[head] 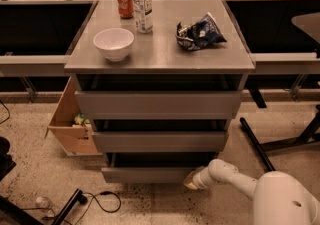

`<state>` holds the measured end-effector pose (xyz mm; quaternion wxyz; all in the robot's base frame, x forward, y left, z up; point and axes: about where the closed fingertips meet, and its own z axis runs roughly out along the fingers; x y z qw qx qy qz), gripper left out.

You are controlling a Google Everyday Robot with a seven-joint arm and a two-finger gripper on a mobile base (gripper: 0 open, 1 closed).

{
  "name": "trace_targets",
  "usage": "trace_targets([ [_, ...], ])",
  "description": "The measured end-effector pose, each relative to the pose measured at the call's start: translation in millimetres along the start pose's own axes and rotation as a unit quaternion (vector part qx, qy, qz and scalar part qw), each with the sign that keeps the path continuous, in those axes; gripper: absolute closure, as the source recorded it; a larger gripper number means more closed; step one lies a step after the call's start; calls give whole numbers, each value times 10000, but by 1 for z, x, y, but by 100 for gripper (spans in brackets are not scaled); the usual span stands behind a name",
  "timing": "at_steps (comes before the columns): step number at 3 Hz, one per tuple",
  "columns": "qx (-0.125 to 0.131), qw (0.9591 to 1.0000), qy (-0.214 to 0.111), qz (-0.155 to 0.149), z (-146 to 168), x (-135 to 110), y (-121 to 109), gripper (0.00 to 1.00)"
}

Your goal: Close bottom drawer

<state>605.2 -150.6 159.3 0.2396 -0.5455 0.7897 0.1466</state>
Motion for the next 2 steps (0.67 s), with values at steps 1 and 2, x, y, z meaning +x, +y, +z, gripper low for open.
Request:
trace_targets([
  [1,0,10000,0,0,0,0,0,11],
  [2,-1,10000,0,0,0,0,0,0],
])
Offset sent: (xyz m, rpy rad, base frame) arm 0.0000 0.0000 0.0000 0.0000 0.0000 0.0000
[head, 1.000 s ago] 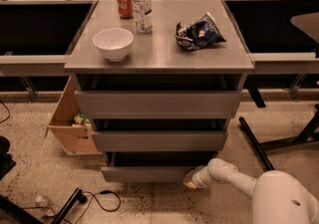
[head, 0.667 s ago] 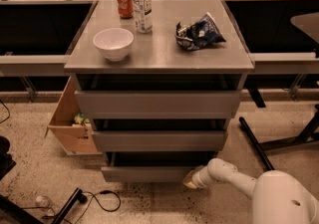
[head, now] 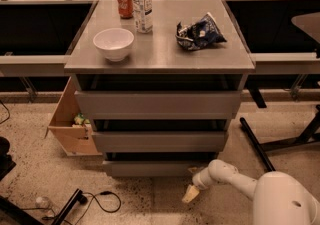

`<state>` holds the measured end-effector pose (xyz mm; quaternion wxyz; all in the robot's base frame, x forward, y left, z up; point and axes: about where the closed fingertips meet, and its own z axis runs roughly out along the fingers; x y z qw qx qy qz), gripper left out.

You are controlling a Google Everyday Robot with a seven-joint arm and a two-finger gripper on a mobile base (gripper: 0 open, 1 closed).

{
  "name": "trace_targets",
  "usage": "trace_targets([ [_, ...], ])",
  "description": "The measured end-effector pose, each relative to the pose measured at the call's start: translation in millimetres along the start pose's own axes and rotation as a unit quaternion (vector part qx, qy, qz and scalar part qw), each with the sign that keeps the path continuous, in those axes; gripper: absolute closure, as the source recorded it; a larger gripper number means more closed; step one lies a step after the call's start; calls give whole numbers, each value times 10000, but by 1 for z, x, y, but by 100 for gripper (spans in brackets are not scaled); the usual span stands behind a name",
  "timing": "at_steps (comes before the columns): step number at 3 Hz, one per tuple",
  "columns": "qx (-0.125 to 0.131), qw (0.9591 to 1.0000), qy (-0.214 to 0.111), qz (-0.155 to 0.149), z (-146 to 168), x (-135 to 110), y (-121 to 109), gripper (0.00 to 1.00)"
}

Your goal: Close bottom drawer

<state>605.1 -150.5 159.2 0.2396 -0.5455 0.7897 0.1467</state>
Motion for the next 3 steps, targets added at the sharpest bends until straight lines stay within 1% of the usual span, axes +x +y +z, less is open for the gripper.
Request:
trace_targets([
  [1,0,10000,0,0,0,0,0,0],
  [2,0,10000,0,0,0,0,0,6],
  [3,-1,10000,0,0,0,0,0,21],
])
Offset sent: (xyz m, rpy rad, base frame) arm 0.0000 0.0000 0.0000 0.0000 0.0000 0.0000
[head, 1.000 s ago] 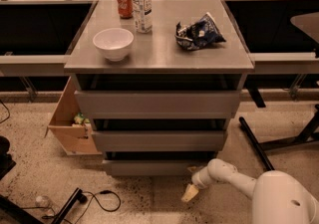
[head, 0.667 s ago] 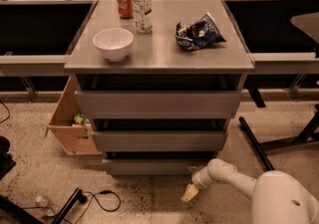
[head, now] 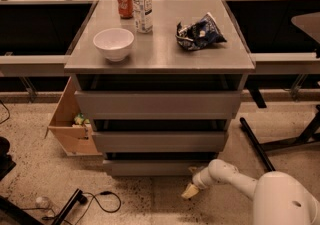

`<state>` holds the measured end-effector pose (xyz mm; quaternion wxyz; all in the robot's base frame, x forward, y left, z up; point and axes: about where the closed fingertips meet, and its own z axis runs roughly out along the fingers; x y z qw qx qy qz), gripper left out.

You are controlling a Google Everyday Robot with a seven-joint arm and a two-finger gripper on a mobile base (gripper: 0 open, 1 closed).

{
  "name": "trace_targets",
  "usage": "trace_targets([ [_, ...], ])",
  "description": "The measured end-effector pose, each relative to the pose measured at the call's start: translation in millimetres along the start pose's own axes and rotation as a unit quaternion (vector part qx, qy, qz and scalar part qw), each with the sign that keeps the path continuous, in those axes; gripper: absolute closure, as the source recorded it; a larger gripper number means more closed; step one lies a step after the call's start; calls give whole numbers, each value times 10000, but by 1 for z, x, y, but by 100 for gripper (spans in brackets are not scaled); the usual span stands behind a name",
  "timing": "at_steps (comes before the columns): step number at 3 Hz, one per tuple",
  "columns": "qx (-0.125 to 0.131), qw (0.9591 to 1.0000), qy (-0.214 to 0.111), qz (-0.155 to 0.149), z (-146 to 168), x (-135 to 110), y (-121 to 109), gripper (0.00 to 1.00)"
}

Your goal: Close bottom drawer

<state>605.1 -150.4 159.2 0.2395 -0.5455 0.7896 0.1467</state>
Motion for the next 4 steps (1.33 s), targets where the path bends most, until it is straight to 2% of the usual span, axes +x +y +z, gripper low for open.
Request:
trace_targets([
  [1,-3,10000,-6,-35,1,-2,-3,52],
  [2,-17,9999,-30,-159,6,-10,-13,76],
  [3,37,9988,-258,-421,27,-33,-44,100],
  [4,36,9988,-257,-421,27,-33,-44,100],
])
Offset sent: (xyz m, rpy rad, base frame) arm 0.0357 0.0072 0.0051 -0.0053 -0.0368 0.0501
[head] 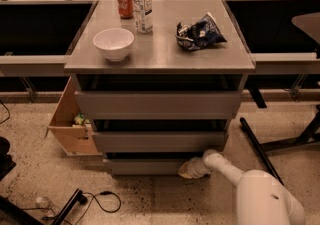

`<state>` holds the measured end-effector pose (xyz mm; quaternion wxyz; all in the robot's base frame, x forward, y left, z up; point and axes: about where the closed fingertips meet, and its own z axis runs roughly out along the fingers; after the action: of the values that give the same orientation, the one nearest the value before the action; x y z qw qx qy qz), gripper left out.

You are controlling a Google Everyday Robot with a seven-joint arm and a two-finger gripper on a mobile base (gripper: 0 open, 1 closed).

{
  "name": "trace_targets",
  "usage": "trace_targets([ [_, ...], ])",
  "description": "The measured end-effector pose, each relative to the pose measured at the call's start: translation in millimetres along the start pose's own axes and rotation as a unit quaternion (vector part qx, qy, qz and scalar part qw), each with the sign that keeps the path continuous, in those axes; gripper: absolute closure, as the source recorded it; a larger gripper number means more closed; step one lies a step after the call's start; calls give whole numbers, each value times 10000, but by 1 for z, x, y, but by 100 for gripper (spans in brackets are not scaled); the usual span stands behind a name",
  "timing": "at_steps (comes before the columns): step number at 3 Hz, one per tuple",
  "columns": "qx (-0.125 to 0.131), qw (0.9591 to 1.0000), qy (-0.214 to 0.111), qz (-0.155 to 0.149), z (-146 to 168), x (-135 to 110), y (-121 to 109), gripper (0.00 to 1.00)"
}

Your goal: Close bottom drawer

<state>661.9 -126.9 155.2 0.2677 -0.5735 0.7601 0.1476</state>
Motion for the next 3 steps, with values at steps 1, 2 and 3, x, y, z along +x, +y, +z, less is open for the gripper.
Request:
trace_targets([
  [1,-46,9998,187,-29,-8,5,4,100],
  [2,-65,9970,741,-200,-59,6,1,100],
  [3,-96,9901,1355,-354,-129,0,5,100],
])
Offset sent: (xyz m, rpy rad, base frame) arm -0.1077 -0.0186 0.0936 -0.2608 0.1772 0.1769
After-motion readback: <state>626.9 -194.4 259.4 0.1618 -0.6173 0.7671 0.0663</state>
